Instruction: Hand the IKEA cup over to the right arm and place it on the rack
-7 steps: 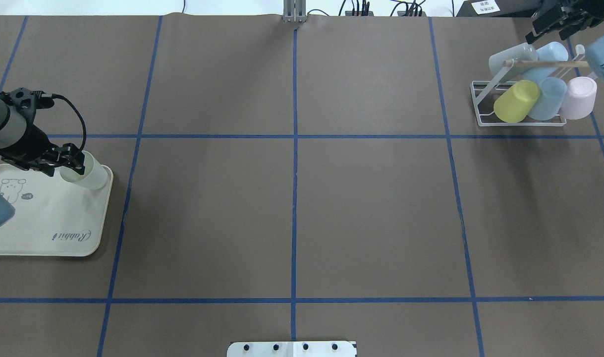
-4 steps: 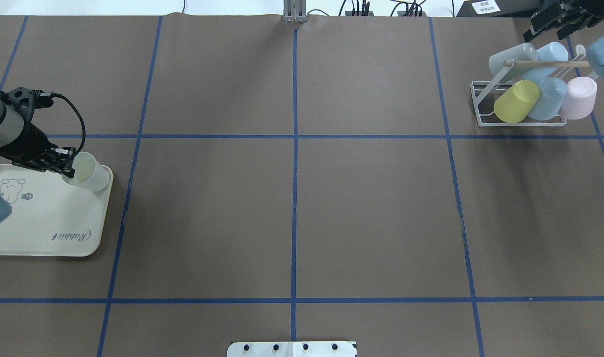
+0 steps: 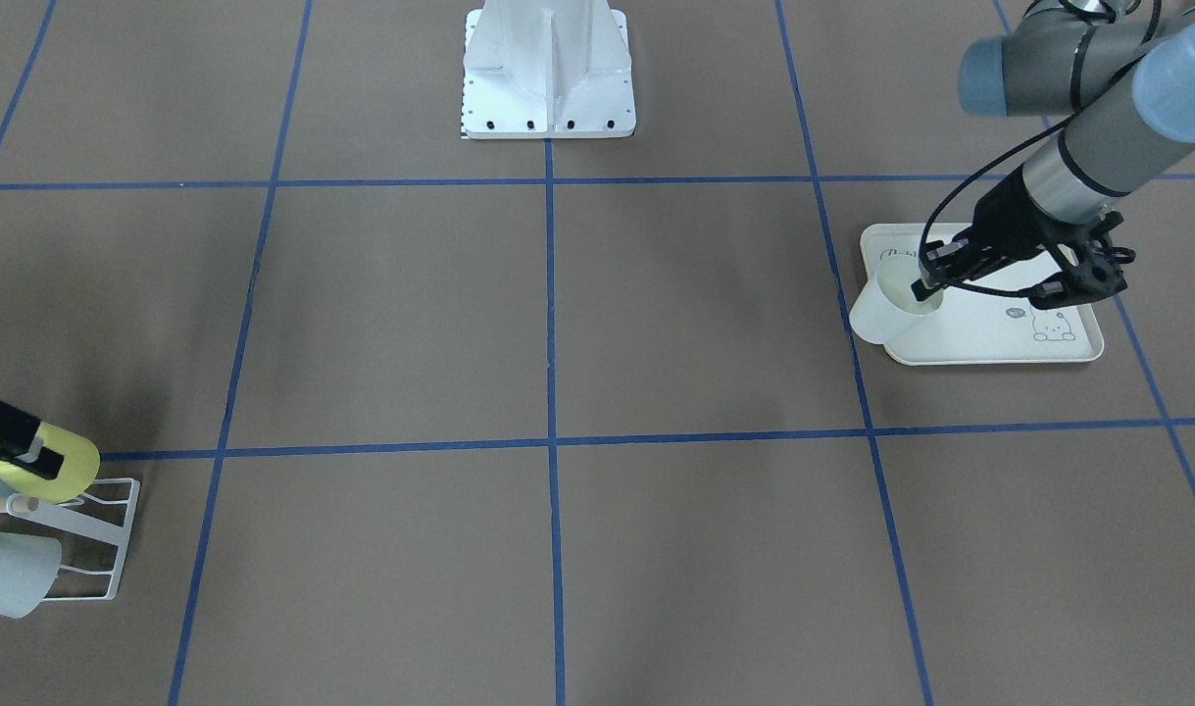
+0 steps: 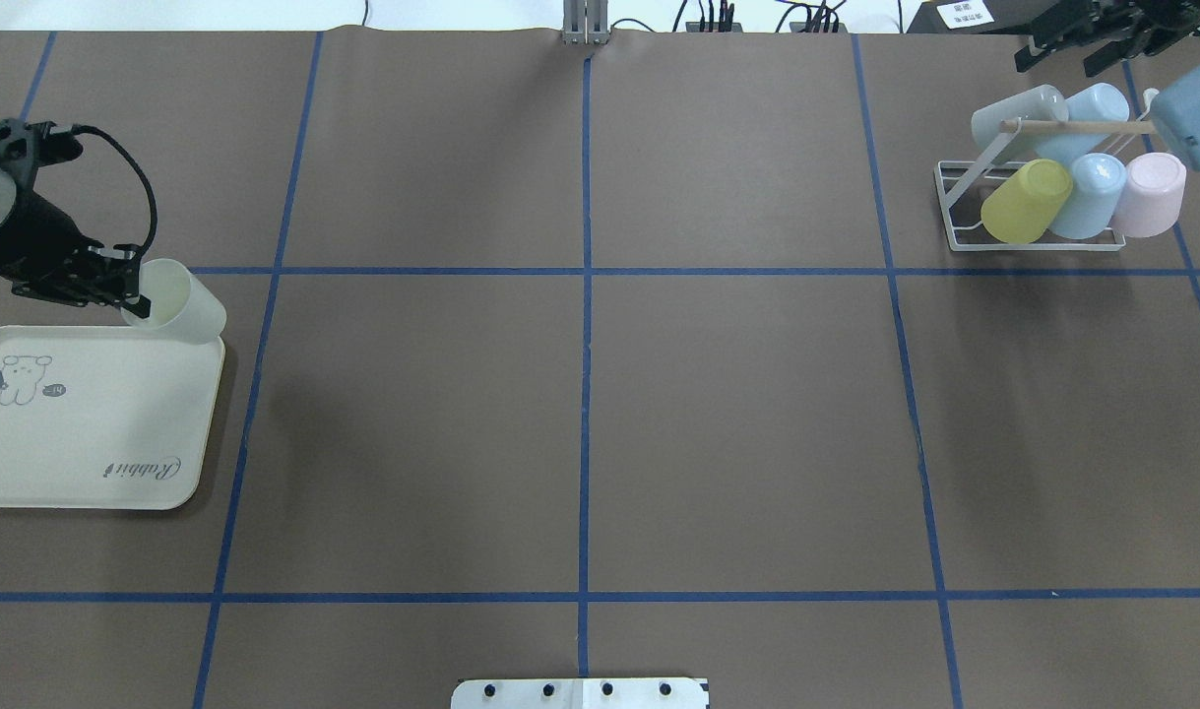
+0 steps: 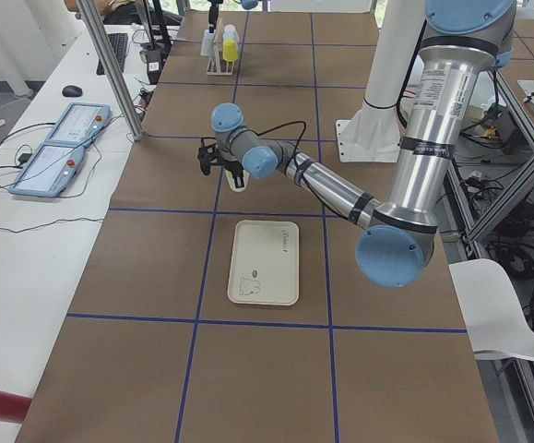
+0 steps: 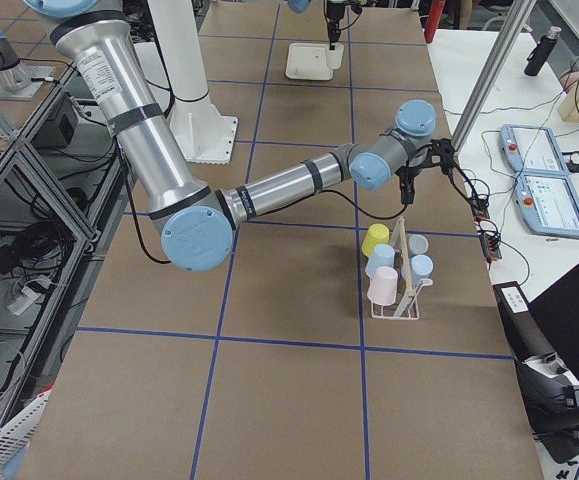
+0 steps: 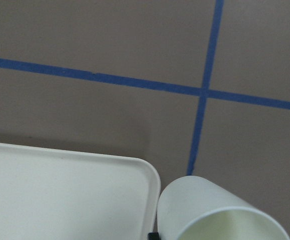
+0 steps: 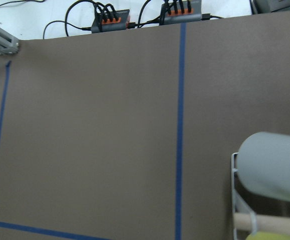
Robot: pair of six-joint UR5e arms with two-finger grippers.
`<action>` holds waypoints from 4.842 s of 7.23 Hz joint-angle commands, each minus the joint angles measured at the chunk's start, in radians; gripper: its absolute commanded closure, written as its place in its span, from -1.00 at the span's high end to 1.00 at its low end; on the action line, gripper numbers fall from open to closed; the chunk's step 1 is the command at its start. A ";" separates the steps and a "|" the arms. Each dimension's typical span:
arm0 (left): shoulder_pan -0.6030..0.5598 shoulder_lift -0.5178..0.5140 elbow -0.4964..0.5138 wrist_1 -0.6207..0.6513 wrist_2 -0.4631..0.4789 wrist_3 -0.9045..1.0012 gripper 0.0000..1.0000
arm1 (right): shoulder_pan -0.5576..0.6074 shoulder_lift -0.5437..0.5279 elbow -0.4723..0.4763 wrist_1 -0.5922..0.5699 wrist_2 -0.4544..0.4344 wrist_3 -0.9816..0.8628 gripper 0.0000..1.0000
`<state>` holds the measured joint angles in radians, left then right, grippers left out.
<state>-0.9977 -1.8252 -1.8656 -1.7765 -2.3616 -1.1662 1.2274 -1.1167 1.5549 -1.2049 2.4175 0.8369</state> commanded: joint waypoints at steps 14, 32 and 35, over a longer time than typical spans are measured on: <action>0.357 -0.195 0.089 -1.443 0.441 -1.494 -1.00 | -0.657 -0.019 0.198 1.387 -0.632 1.105 0.97; 0.311 -0.059 0.111 -1.507 0.464 -1.286 1.00 | -0.576 -0.066 0.138 1.346 -0.709 0.947 -0.92; 0.147 -0.014 0.280 -1.326 0.333 -0.869 1.00 | -0.281 -0.104 0.082 0.967 -0.506 0.684 -0.92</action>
<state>-0.7722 -1.8486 -1.6641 -3.1665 -1.9561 -2.2043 0.8141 -1.2178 1.6512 -0.0624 1.7942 1.6279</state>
